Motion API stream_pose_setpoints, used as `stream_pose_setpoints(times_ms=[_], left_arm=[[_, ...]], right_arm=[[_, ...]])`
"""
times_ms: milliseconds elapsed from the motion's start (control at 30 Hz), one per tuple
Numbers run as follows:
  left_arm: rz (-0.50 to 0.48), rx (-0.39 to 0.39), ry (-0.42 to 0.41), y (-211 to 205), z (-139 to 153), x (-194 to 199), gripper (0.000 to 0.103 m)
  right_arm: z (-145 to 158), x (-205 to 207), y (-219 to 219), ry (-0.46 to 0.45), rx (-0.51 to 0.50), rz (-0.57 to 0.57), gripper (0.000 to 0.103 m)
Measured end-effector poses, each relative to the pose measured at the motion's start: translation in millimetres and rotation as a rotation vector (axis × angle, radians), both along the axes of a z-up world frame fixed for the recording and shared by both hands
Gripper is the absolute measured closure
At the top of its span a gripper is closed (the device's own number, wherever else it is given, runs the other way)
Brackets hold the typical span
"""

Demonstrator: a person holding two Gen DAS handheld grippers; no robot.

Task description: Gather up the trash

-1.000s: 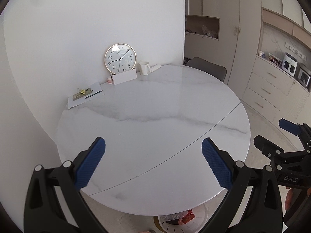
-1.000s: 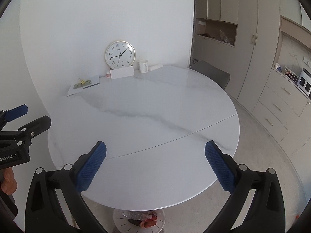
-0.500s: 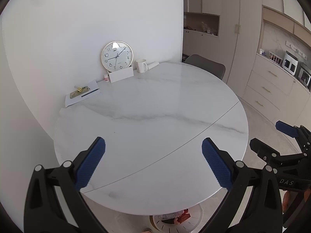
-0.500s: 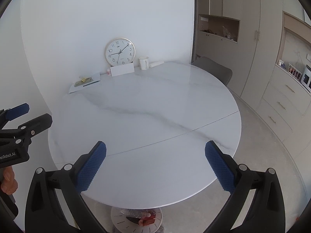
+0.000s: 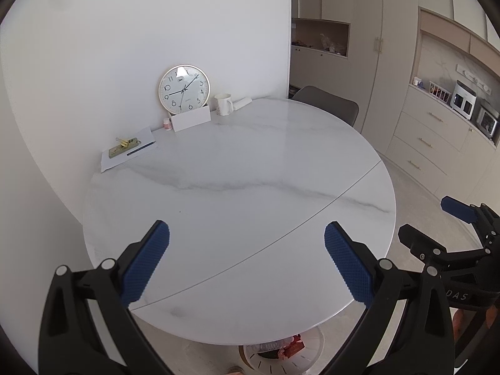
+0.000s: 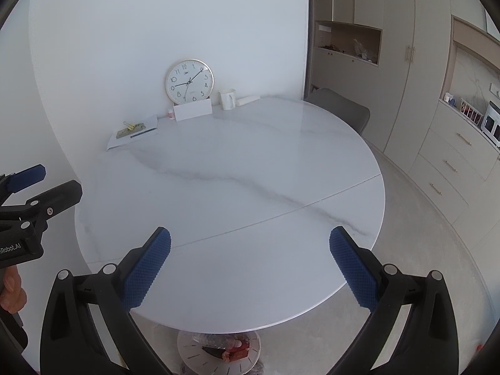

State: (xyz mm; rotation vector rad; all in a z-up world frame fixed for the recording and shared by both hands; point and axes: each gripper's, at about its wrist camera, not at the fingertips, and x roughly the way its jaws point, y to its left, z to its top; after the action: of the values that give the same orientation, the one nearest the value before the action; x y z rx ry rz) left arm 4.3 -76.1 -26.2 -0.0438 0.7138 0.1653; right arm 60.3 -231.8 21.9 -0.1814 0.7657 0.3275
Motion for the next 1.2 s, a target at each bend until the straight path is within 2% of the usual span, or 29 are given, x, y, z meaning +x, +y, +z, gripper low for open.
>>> stream_pose_setpoints(times_ms=[1200], left_arm=[[-0.029, -0.005, 0.011, -4.9, 1.3, 2.5, 0.008]], right_arm=[[-1.2, -0.6, -8.2, 0.001, 0.003, -0.004, 0.002]])
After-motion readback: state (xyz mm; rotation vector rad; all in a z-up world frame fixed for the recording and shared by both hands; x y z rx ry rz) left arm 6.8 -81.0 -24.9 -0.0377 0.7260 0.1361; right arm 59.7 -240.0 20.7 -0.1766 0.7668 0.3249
